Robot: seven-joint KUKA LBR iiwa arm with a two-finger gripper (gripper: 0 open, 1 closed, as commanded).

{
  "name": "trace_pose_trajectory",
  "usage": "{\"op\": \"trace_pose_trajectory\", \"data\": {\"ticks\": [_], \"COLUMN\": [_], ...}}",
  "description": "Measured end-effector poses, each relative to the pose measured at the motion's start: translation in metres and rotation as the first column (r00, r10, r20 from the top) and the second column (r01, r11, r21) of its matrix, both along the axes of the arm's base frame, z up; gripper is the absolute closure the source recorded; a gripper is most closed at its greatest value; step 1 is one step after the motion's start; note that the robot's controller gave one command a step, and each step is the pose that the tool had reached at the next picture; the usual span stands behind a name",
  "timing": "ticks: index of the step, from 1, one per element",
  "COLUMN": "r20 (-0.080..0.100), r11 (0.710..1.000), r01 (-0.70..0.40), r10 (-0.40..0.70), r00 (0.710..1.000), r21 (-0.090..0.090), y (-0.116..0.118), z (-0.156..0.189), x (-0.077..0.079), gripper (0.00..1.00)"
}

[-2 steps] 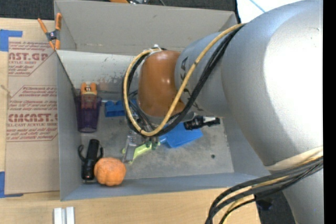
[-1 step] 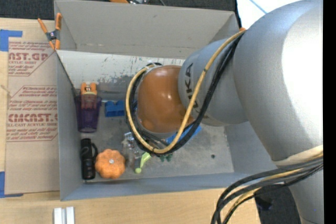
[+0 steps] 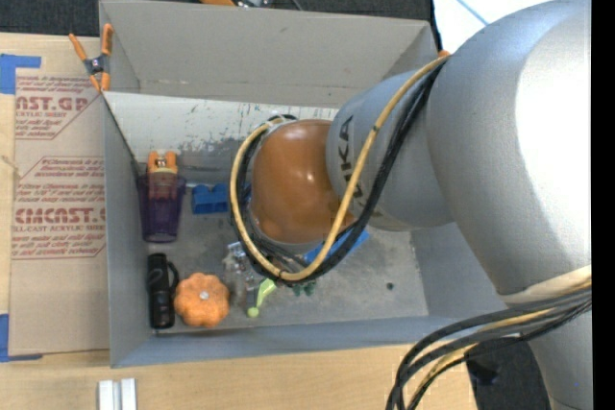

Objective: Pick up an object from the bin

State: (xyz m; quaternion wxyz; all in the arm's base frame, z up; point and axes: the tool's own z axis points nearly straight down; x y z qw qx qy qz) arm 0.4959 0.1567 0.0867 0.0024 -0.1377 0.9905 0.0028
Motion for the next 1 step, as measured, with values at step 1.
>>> {"op": "trace_pose_trajectory", "data": {"ticks": [1], "r20": [0.001], "r11": [0.966], "r01": [-0.258], "r10": [0.258], "r00": [0.966], "r21": [-0.001], "y": [-0.0035], "z": [-0.0047], "x": [0.0], "gripper": [1.0]}}
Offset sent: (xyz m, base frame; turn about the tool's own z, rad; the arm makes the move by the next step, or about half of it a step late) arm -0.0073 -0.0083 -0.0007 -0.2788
